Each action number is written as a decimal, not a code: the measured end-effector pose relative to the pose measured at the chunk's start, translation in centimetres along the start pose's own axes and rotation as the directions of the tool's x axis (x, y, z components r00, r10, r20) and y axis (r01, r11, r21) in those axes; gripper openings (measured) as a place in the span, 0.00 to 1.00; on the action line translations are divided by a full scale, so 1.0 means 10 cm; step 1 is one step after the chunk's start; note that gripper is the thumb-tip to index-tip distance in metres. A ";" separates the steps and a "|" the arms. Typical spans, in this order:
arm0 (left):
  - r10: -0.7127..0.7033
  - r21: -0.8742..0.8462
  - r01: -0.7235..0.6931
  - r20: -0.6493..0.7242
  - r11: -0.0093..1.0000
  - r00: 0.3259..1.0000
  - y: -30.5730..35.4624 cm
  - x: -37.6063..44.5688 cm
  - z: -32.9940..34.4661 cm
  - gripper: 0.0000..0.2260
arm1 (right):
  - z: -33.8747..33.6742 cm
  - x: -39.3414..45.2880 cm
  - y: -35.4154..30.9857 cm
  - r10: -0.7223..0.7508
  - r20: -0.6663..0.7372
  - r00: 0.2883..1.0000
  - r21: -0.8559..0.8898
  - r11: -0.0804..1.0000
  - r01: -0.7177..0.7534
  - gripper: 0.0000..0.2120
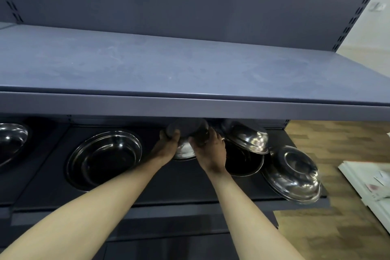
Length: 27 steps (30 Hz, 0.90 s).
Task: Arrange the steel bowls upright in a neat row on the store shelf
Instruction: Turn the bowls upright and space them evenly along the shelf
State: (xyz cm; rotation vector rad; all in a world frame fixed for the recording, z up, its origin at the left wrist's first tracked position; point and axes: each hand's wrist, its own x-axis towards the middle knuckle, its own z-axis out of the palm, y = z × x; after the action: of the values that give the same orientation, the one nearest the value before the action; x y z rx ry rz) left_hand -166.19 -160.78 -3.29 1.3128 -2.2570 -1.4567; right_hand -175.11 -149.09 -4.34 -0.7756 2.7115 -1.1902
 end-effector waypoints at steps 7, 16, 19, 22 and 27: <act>0.147 0.120 -0.129 -0.157 0.984 0.977 -0.09 -0.25 -0.07 0.45 | 0.02 -0.08 -0.11 -0.049 -0.111 0.993 0.085 0.995 0.058 0.36; 0.319 -0.034 -0.342 -0.281 0.939 0.905 -0.14 -0.75 -0.14 0.39 | 0.00 -0.61 -0.07 -0.036 -0.165 0.986 0.426 0.899 0.105 0.39; 0.334 -0.108 -0.368 -0.243 0.924 0.911 -0.14 -0.93 -0.17 0.37 | -0.03 -0.77 -0.04 -0.074 -0.143 0.987 0.531 0.836 0.139 0.41; 0.296 -0.236 -0.341 -0.208 0.910 0.932 -0.12 -1.07 -0.20 0.35 | -0.05 -0.87 -0.03 -0.097 -0.164 0.982 0.548 0.818 0.173 0.44; 0.214 -0.338 -0.275 -0.206 0.900 0.955 -0.14 -1.08 -0.32 0.36 | -0.08 -1.00 -0.12 0.010 -0.186 0.982 0.672 0.731 0.120 0.38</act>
State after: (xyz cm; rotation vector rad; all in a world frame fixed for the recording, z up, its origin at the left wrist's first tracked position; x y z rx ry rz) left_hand -157.08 -155.19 0.64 0.9566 -1.8529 -1.5181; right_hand -166.17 -144.47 -4.16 -0.6479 2.0647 -2.1667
